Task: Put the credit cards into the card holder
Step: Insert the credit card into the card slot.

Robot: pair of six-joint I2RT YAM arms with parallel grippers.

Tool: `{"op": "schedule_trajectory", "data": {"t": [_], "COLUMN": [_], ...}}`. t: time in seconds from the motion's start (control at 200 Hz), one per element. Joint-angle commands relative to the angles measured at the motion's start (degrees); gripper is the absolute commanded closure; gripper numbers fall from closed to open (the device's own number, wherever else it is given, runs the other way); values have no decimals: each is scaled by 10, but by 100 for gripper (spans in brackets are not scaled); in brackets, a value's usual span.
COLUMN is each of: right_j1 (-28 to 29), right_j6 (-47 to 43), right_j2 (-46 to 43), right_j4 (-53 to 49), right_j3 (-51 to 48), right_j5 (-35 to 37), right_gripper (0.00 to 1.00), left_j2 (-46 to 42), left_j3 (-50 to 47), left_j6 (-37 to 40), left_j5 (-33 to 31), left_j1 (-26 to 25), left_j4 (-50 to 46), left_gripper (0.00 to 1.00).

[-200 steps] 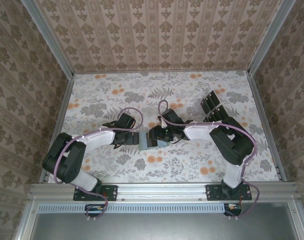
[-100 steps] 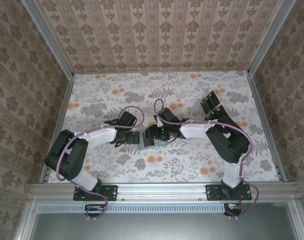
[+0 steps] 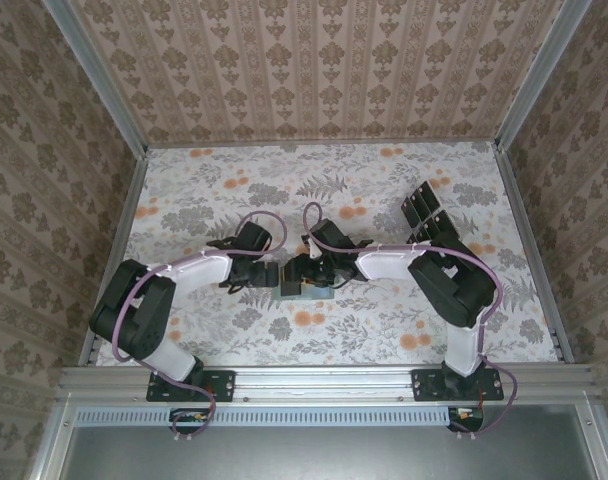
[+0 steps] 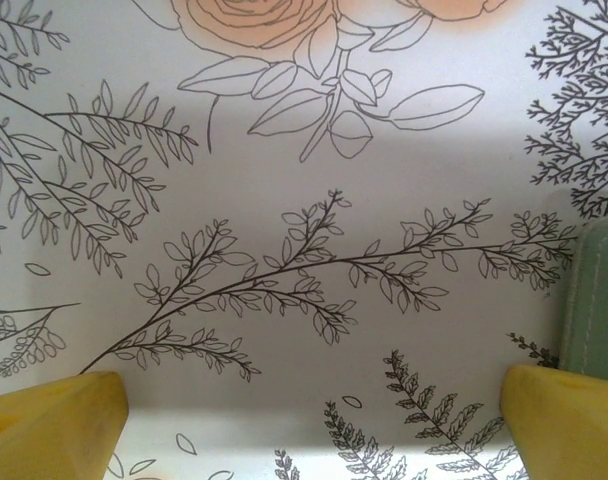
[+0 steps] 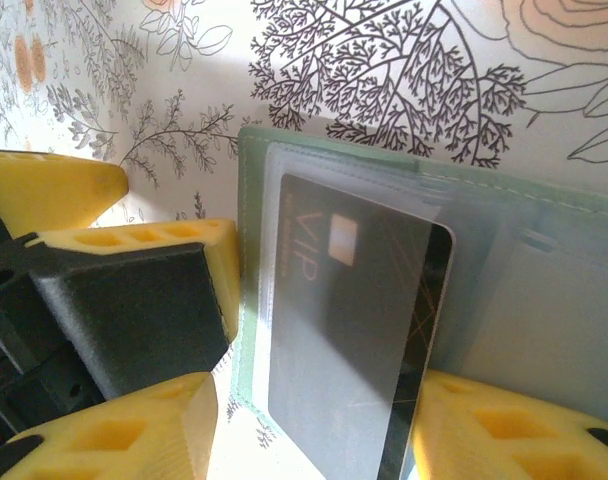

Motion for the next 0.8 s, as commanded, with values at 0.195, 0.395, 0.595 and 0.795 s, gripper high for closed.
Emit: {"op": "schedule_trajectory", "data": {"t": [0.195, 0.395, 0.595, 0.795], "right_j1": [-2, -2, 2, 6], "right_j6": [-52, -70, -70, -69], "right_j2": [-88, -80, -45, -20], "right_j4": [-97, -138, -127, -121], "right_j3": [10, 21, 35, 46], "right_j5": [68, 104, 101, 98], "right_gripper": [44, 60, 93, 98], "left_j2": [-34, -47, -36, -20], "left_j3": [-3, -19, -22, -23], "left_j6": [-1, -4, -4, -3], "left_j5": [7, 5, 5, 5], "left_j1": [12, 12, 11, 10], "left_j4": [26, 22, 22, 25], "left_gripper": [0, 0, 0, 0]}}
